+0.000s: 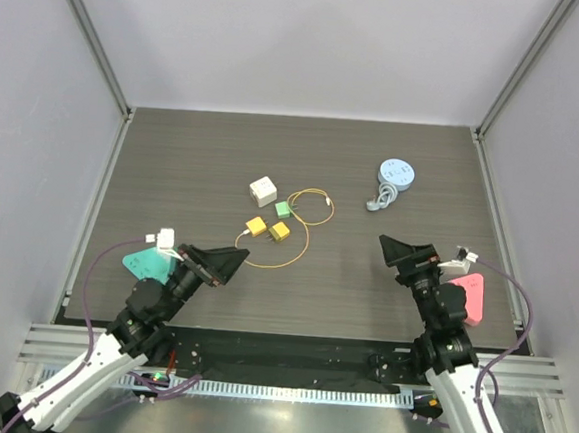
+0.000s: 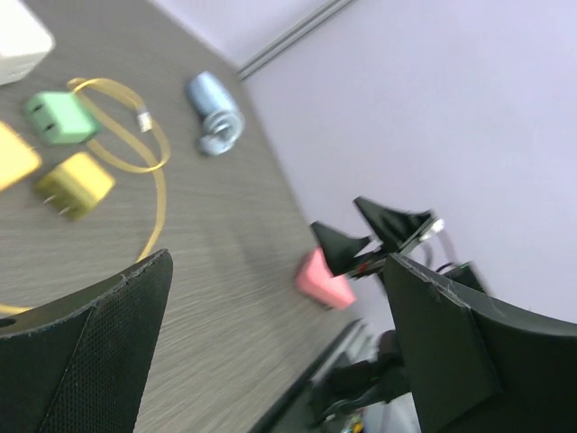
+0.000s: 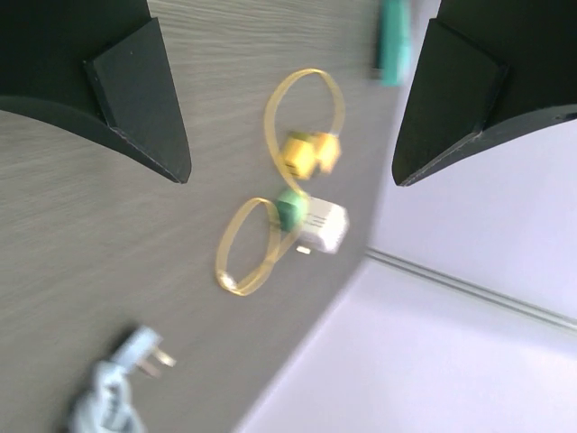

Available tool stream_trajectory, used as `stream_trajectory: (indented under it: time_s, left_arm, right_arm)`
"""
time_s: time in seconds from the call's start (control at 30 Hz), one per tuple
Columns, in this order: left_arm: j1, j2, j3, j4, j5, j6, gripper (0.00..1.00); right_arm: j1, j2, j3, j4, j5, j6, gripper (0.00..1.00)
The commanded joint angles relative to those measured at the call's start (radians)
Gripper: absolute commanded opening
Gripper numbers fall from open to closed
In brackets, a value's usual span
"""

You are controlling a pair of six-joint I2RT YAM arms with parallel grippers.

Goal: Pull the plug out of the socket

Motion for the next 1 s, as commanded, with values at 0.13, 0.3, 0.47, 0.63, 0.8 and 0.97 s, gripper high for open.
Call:
stream_trajectory:
  time_s: [0.13, 0.3, 0.47, 0.63, 0.8, 0.97]
  left_arm:
    - [0.007, -0.15, -0.109, 0.068, 0.032, -0.119, 1.0]
    - [0.007, -0.176, -0.104, -0.024, 0.043, -0.143, 1.0]
    - [0.007, -0.193, -0.101, -0.061, 0.067, -0.15, 1.0]
    - [0.007, -0.188, -0.101, -0.056, 0.081, -0.162, 1.0]
    - [0.007, -0.192, -0.102, -0.044, 0.101, -0.177, 1.0]
    - [0.007, -0.192, -0.107, 0.072, 0.171, -0.217, 1.0]
  right_arm:
    - [0.001, -0.083, -0.13, -0.106, -0.139, 0.217, 1.0]
    - [0.002, -0.033, -0.15, -0.118, -0.125, 0.224, 1.0]
    - [0.001, -0.093, -0.15, -0.17, -0.11, 0.176, 1.0]
    - [0.001, -0.136, -0.15, -0.253, -0.101, 0.155, 1.0]
    - [0.001, -0.168, -0.15, -0.229, -0.159, 0.139, 1.0]
    - [-0.001, -0.18, -0.151, -0.07, -0.285, 0.162, 1.0]
